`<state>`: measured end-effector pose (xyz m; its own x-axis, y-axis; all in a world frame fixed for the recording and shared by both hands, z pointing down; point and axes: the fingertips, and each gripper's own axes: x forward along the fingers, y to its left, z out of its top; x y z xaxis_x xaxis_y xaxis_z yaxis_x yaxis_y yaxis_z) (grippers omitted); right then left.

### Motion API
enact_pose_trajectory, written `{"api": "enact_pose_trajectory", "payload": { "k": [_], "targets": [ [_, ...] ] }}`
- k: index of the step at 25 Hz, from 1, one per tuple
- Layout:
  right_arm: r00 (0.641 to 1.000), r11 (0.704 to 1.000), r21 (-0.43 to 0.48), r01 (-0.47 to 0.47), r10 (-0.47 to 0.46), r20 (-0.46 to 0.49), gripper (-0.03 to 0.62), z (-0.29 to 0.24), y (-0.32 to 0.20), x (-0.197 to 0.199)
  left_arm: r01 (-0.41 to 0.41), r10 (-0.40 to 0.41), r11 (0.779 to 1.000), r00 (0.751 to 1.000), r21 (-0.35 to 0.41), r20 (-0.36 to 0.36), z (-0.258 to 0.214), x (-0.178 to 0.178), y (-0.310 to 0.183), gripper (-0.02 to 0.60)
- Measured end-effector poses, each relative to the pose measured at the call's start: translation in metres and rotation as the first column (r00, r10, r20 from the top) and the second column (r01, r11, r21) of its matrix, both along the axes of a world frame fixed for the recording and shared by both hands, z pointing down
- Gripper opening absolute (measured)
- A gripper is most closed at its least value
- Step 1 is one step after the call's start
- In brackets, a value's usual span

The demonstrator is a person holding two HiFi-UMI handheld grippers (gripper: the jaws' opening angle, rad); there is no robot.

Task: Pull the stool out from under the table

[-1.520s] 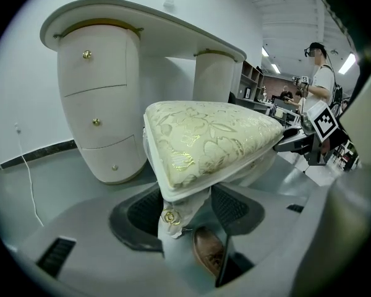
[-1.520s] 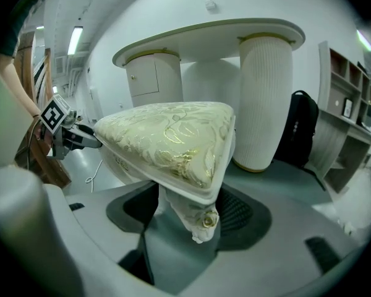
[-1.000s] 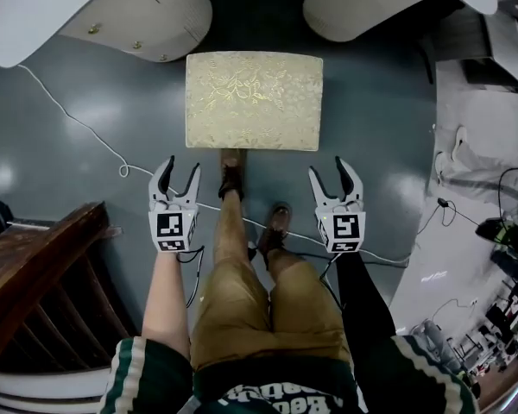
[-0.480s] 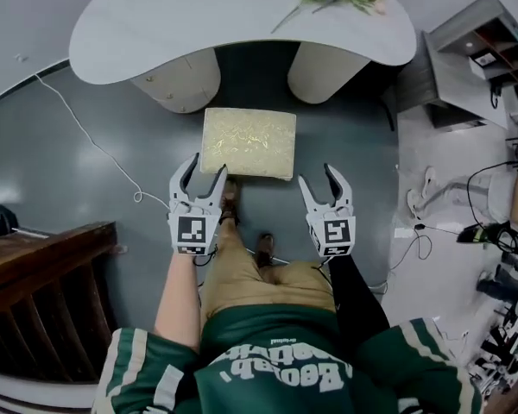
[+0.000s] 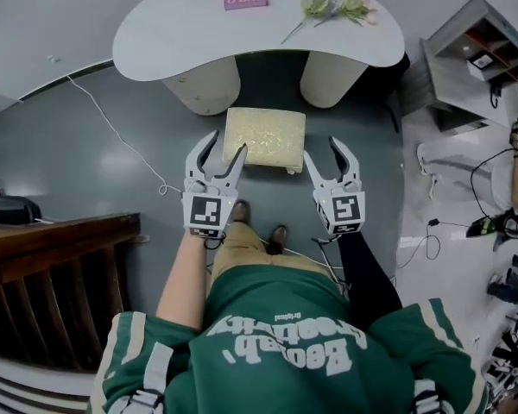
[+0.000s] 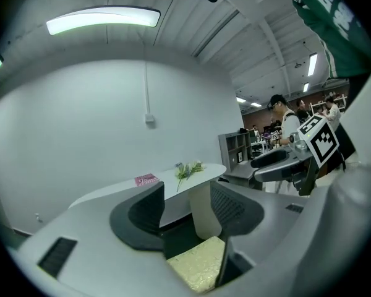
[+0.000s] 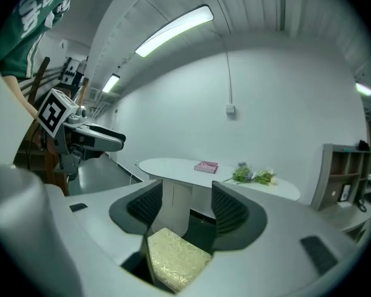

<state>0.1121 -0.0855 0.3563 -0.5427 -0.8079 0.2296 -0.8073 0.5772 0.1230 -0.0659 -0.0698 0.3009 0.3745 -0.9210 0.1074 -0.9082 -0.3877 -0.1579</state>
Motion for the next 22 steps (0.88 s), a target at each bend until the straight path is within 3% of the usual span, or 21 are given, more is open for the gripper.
{"api": "enact_pose_trajectory", "payload": {
  "k": [3, 8, 14, 22],
  "targets": [
    [1.0, 1.0, 0.025, 0.007, -0.007, 0.001, 0.261, -0.024, 0.013, -0.015, -0.042, 0.042, 0.999, 0.999, 0.019, -0.005, -0.014, 0.001, 0.007, 0.256],
    [0.997, 0.994, 0.076, -0.074, 0.074, 0.008, 0.261, -0.048, 0.037, -0.03, -0.116, 0.117, 0.992, 0.993, 0.055, -0.02, -0.033, -0.006, 0.024, 0.256],
    [0.992, 0.984, 0.122, -0.127, 0.126, 0.017, 0.259, -0.067, 0.065, -0.056, -0.143, 0.149, 0.981, 0.988, 0.132, -0.034, -0.057, -0.032, 0.05, 0.242],
    [0.989, 0.975, 0.169, -0.146, 0.142, 0.033, 0.264, -0.086, 0.078, -0.075, -0.185, 0.198, 0.967, 0.978, 0.178, -0.061, -0.076, -0.045, 0.053, 0.232]
  ]
}}
